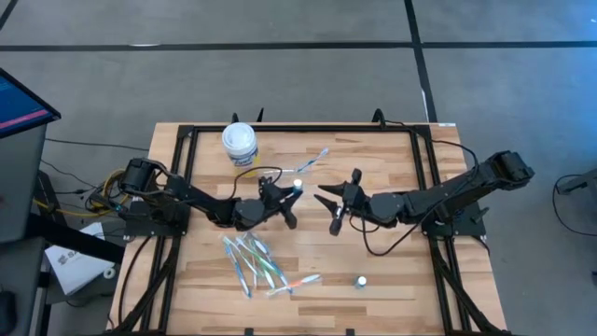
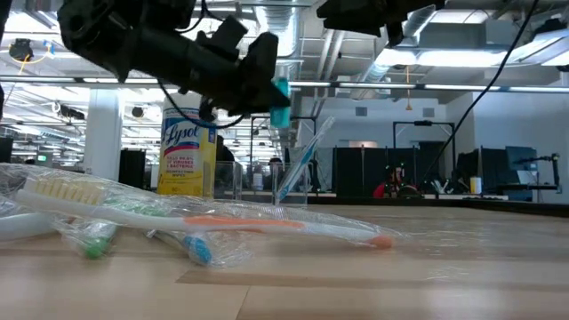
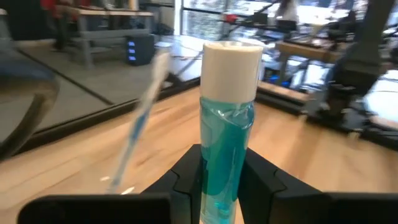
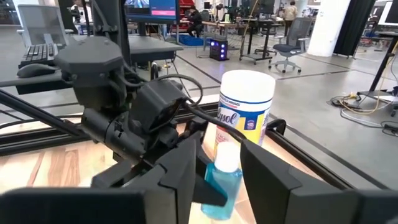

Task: Pick & Place toothbrushing station
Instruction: Put the blue mouthwash into the transparent organizer

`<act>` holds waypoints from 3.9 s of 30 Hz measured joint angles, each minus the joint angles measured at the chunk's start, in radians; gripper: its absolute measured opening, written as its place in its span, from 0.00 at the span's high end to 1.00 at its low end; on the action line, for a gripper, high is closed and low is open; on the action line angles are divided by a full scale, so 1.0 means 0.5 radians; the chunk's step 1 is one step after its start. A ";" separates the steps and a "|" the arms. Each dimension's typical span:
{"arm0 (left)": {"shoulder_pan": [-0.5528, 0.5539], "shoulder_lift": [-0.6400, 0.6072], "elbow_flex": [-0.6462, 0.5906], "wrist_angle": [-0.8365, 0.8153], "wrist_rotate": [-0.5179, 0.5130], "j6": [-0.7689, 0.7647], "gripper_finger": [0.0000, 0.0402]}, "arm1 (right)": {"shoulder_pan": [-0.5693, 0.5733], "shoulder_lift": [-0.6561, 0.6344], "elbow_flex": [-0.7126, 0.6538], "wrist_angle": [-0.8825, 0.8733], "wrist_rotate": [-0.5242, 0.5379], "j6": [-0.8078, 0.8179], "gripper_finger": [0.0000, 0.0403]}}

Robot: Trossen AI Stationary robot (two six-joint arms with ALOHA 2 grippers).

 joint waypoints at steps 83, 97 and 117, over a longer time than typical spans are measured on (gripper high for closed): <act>0.421 0.346 -0.105 0.325 -0.202 -0.082 0.74 | -0.003 0.000 -0.001 -0.004 0.002 -0.033 0.72; 0.421 0.346 -0.105 0.323 -0.123 -0.083 0.72 | -0.003 0.000 -0.001 -0.004 0.002 -0.034 0.72; 0.421 0.345 -0.105 0.318 -0.115 -0.083 0.72 | -0.003 0.001 -0.001 -0.004 0.002 -0.035 0.72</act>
